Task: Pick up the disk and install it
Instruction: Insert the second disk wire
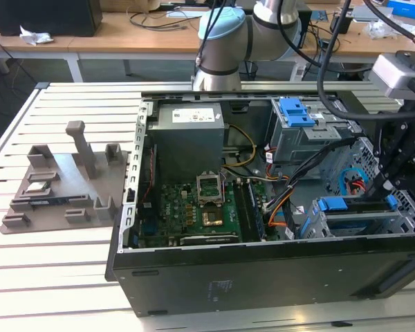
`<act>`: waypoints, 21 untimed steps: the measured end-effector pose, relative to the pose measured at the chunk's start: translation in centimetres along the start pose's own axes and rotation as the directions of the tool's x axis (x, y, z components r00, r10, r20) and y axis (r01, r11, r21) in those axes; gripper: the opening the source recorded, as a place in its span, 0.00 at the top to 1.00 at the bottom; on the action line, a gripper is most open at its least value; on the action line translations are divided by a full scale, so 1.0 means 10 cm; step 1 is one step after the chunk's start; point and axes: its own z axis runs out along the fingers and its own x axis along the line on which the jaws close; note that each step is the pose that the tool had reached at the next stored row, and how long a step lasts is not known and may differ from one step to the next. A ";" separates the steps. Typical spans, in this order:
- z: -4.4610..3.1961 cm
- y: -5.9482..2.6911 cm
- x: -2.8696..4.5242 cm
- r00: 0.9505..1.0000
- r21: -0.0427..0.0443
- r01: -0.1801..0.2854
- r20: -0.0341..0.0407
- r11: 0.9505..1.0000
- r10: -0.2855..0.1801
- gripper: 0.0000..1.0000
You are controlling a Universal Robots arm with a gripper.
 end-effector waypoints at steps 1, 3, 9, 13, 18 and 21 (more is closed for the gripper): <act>0.027 -0.002 -0.001 1.000 0.000 0.000 0.000 1.000 0.000 0.89; 0.077 -0.005 -0.002 1.000 -0.001 0.000 0.000 1.000 0.000 0.89; 0.117 -0.037 -0.016 1.000 -0.002 0.000 0.000 1.000 0.000 0.89; 0.133 -0.038 -0.065 1.000 -0.002 0.001 -0.001 1.000 -0.001 0.89; 0.131 -0.036 -0.136 1.000 -0.002 0.001 -0.002 1.000 -0.001 0.89; 0.138 -0.036 -0.140 1.000 -0.002 0.001 -0.002 1.000 -0.001 0.89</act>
